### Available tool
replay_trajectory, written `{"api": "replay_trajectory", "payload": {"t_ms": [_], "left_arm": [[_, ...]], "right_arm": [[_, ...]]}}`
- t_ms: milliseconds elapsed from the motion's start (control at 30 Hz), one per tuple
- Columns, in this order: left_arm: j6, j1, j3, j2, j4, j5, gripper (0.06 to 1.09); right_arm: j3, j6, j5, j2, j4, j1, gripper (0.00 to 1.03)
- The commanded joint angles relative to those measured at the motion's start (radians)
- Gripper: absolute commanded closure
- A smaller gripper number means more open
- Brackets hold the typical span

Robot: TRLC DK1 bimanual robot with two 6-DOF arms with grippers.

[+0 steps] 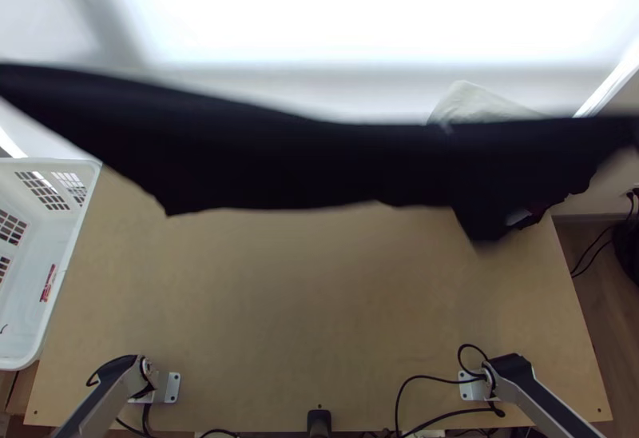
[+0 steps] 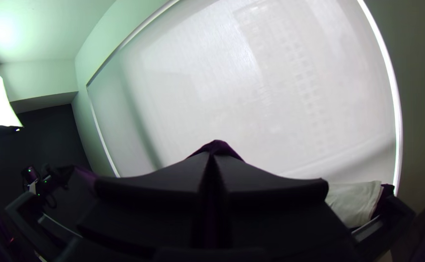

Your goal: Fold the t-shirt

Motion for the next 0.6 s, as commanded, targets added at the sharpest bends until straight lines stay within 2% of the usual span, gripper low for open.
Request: {"api": "replay_trajectory", "payload": {"t_ms": [0,100,300,433,567], "left_arm": [[-0.024,-0.001,-0.045,-0.098,-0.005,0.016,1.05],[-0.022,-0.01,-0.108,-0.168,-0.042,0.027,1.05],[-0.019,-0.05,-0.174,-0.247,-0.14,0.027,1.05],[0.014,-0.057,-0.347,-0.312,-0.163,0.027,1.05],[0.059,-0.061,-0.548,-0.351,-0.151,0.026,1.05]], "right_arm": [[-0.011,-0.02,0.01,-0.066,-0.108,0.018,1.0],[0.004,-0.02,0.01,-0.121,-0.251,0.041,1.0],[0.013,0.0,0.009,-0.159,-0.398,0.059,1.0],[-0.073,0.019,0.009,-0.162,-0.396,0.064,1.0],[-0.275,0.046,0.009,-0.17,-0.284,0.076,1.0]]}}
